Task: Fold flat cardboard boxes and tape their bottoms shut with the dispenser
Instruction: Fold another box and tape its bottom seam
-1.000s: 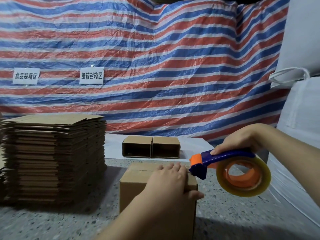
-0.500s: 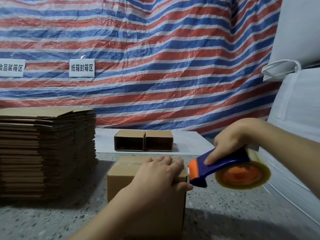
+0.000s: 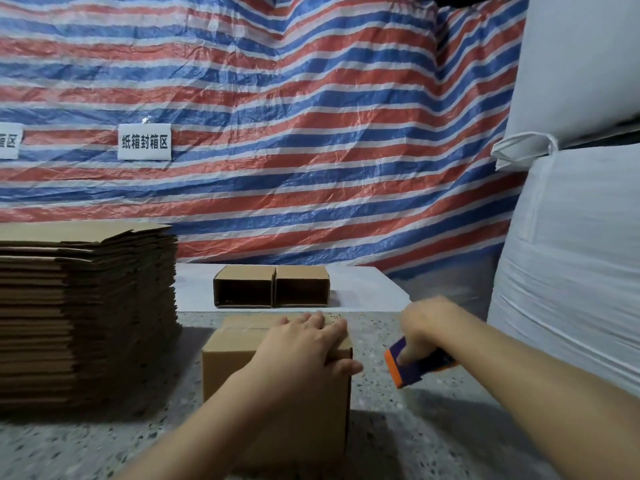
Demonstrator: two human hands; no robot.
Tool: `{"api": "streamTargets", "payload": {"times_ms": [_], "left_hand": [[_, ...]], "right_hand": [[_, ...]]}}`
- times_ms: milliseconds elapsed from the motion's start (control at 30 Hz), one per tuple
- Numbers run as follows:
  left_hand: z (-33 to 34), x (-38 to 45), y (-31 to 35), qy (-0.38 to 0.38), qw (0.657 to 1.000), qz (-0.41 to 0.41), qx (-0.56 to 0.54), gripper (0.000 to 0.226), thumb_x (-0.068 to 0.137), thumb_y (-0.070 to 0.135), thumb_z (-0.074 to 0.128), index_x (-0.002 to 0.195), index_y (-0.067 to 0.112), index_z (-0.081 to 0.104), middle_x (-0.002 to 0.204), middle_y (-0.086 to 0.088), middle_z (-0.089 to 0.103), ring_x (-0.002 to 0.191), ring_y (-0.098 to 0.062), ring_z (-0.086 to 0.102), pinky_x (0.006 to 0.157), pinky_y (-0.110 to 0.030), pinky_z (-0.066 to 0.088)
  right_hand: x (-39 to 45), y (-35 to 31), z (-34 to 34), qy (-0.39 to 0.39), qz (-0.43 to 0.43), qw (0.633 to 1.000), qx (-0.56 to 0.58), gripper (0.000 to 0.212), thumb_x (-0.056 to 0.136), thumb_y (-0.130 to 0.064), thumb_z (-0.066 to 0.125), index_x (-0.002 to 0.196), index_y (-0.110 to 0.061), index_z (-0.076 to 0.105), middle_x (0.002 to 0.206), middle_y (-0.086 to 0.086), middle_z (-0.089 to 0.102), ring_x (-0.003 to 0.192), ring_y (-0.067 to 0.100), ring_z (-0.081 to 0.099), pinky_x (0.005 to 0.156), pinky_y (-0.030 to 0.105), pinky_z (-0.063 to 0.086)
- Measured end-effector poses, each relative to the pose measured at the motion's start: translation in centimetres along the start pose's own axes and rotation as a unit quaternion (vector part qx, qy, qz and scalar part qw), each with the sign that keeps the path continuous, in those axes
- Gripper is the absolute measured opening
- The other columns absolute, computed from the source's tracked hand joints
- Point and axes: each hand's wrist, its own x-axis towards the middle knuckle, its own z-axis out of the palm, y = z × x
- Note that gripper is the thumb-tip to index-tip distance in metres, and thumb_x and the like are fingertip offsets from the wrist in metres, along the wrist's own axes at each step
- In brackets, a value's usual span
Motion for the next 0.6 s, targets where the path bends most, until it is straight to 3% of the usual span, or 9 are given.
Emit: {"api": "streamTargets", "payload": {"times_ms": [67, 133, 200, 367, 600], "left_hand": [[0.0, 0.0, 0.0, -0.003, 1.000, -0.001, -0.010, 0.074, 0.091, 0.072, 0.031, 0.154, 0.034, 0.018, 0.160, -0.004, 0.028, 0.146, -0.025, 0.027, 0.119, -0.048, 0.025], [0.1, 0.0, -0.1, 0.000, 1.000, 0.000, -0.013, 0.074, 0.092, 0.072, 0.031, 0.155, 0.036, 0.014, 0.160, -0.004, 0.026, 0.147, -0.025, 0.024, 0.120, -0.047, 0.023], [0.3, 0.0, -0.3, 0.001, 1.000, -0.001, -0.014, 0.074, 0.092, 0.072, 0.031, 0.155, 0.038, 0.012, 0.160, -0.004, 0.026, 0.148, -0.024, 0.023, 0.120, -0.047, 0.022], [0.5, 0.3, -0.1, -0.007, 1.000, -0.005, -0.010, 0.075, 0.090, 0.074, 0.030, 0.154, 0.040, 0.012, 0.162, -0.006, 0.022, 0.149, -0.025, 0.018, 0.120, -0.049, 0.018], [0.7, 0.3, -0.3, 0.010, 1.000, -0.005, -0.004, 0.075, 0.089, 0.076, 0.028, 0.153, 0.040, 0.015, 0.160, -0.006, 0.027, 0.147, -0.026, 0.025, 0.118, -0.047, 0.021]], "right_hand": [[0.9, 0.6, 2.4, 0.109, 0.001, 0.993, 0.048, 0.048, 0.090, -0.060, 0.058, 0.114, -0.018, 0.066, 0.119, 0.004, 0.068, 0.105, 0.026, 0.065, 0.074, 0.033, 0.043], [2.1, 0.3, 4.4, 0.194, 0.020, 0.976, 0.099, 0.053, 0.091, -0.065, 0.055, 0.120, -0.021, 0.064, 0.121, 0.002, 0.069, 0.108, 0.023, 0.065, 0.074, 0.032, 0.045], [3.2, -0.3, 6.1, 0.231, 0.044, 0.961, 0.145, 0.059, 0.091, -0.070, 0.051, 0.120, -0.021, 0.066, 0.118, 0.002, 0.070, 0.105, 0.021, 0.066, 0.076, 0.032, 0.049], [4.7, -2.1, 9.6, 0.243, 0.068, 0.949, 0.187, 0.060, 0.090, -0.074, 0.047, 0.107, -0.021, 0.069, 0.108, 0.001, 0.072, 0.098, 0.020, 0.068, 0.067, 0.031, 0.044], [6.1, -4.0, 13.4, 0.223, 0.091, 0.947, 0.215, 0.060, 0.093, -0.073, 0.040, 0.103, -0.021, 0.068, 0.110, -0.002, 0.072, 0.099, 0.019, 0.068, 0.069, 0.030, 0.043]]}}
